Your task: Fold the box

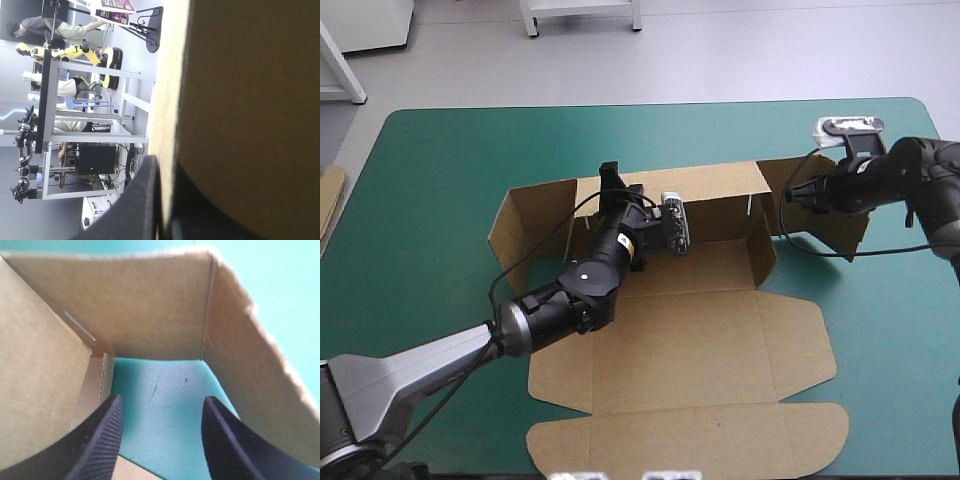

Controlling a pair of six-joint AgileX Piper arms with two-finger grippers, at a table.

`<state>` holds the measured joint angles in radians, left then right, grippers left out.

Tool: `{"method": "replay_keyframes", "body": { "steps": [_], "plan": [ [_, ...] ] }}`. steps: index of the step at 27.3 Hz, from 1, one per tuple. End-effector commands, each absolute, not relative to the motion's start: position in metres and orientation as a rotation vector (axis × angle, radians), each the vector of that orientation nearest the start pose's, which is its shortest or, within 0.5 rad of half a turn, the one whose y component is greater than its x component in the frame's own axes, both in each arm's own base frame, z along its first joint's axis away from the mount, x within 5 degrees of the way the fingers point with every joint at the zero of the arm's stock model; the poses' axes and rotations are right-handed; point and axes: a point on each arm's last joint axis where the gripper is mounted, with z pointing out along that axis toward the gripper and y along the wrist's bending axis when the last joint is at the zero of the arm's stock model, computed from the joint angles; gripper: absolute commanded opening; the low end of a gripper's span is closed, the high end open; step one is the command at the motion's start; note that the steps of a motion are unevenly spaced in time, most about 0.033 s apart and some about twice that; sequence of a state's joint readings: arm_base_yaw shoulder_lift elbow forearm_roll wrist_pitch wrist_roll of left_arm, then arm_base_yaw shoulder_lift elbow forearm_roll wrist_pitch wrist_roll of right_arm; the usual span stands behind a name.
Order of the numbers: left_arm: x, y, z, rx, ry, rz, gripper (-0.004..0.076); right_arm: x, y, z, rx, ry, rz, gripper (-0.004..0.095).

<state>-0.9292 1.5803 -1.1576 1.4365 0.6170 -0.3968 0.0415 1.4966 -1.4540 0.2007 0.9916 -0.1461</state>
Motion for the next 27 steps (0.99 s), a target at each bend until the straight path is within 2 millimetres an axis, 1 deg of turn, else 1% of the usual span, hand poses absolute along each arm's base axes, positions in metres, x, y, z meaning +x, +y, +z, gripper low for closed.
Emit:
{"method": "replay_keyframes", "body": {
  "steps": [1,2,3,4,6,8,10,11,14,17,20,23,27],
  "plan": [
    [0.248,-0.248,0.337,1.301,1.381,0.643,-0.0008,0.317,0.027,0.413,-0.168,2.337,0.21,0.0458],
    [0.248,-0.248,0.337,1.304,1.378,0.644,-0.0008,0.321,0.027,0.429,-0.171,2.284,0.206,0.0458],
    [0.248,-0.248,0.337,1.314,1.371,0.653,-0.0008,0.325,0.027,0.436,-0.172,2.262,0.204,0.0458],
    [0.248,-0.248,0.337,1.325,1.362,0.662,-0.0008,0.335,0.028,0.439,-0.176,2.26,0.205,0.0459],
    [0.248,-0.248,0.337,1.345,1.347,0.68,-0.0008,0.344,0.028,0.445,-0.187,2.271,0.209,0.0459],
    [0.248,-0.248,0.337,1.367,1.33,0.705,-0.0008,0.36,0.03,0.454,-0.198,2.268,0.212,0.0459],
    [0.248,-0.248,0.337,1.371,1.327,0.708,-0.0008,0.373,0.03,0.453,-0.204,2.267,0.211,0.0459],
    [0.248,-0.248,0.337,1.371,1.327,0.708,-0.0008,0.38,0.03,0.452,-0.204,2.272,0.213,0.0459],
    [0.248,-0.248,0.337,1.371,1.327,0.708,-0.0008,0.403,0.032,0.437,-0.209,2.328,0.222,0.0459],
    [0.248,-0.248,0.337,1.371,1.327,0.708,-0.0008,0.419,0.032,0.423,-0.186,2.384,0.242,0.0459],
    [0.248,-0.248,0.337,1.373,1.326,0.71,-0.0008,0.43,0.033,0.408,-0.186,2.421,0.251,0.0458],
    [0.248,-0.248,0.337,1.374,1.325,0.711,-0.0008,0.436,0.033,0.397,-0.183,2.451,0.249,0.0458],
    [0.248,-0.248,0.337,1.374,1.325,0.711,-0.0008,0.438,0.033,0.393,-0.187,2.466,0.25,0.0458]
  ]
}}
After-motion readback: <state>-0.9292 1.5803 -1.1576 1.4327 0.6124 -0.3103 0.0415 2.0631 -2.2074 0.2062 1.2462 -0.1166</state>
